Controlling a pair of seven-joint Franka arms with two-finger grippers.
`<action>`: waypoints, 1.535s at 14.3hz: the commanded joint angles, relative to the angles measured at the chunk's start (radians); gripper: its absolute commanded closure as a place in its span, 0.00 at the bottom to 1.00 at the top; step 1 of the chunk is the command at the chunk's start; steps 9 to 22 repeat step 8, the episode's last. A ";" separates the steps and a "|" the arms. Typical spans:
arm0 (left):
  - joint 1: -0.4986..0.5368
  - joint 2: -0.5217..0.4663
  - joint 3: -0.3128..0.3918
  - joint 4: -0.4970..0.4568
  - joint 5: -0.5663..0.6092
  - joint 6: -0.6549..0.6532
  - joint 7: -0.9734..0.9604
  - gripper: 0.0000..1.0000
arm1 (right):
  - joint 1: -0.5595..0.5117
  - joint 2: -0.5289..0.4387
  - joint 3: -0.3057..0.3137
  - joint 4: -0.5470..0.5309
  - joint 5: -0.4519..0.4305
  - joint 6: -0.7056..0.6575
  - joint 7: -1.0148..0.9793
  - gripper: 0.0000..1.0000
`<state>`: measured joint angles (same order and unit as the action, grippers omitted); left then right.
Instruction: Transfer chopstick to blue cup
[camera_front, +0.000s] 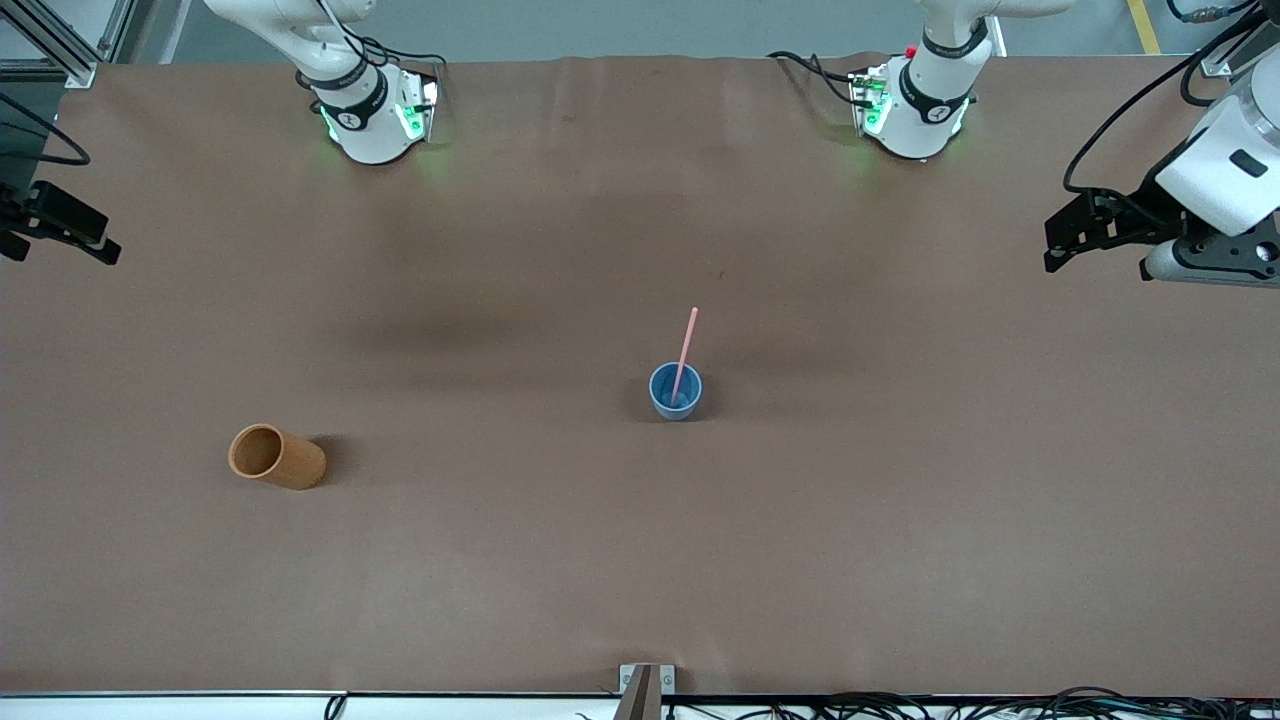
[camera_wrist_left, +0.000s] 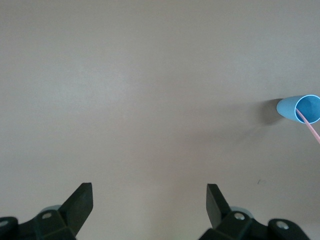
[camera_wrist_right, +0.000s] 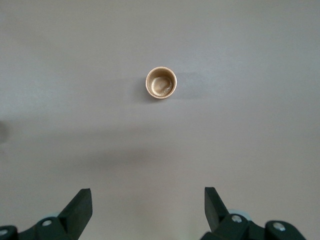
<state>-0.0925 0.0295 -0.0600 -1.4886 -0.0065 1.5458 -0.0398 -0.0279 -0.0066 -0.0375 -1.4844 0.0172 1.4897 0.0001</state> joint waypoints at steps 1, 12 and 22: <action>0.004 0.009 -0.001 0.019 -0.015 -0.001 0.000 0.00 | -0.017 -0.004 0.011 -0.004 0.001 -0.003 -0.029 0.01; 0.004 0.009 -0.001 0.019 -0.015 -0.001 0.001 0.00 | -0.017 -0.006 0.011 -0.007 -0.017 -0.006 -0.058 0.01; 0.004 0.009 -0.001 0.019 -0.015 -0.001 0.001 0.00 | -0.017 -0.006 0.011 -0.007 -0.017 -0.006 -0.058 0.01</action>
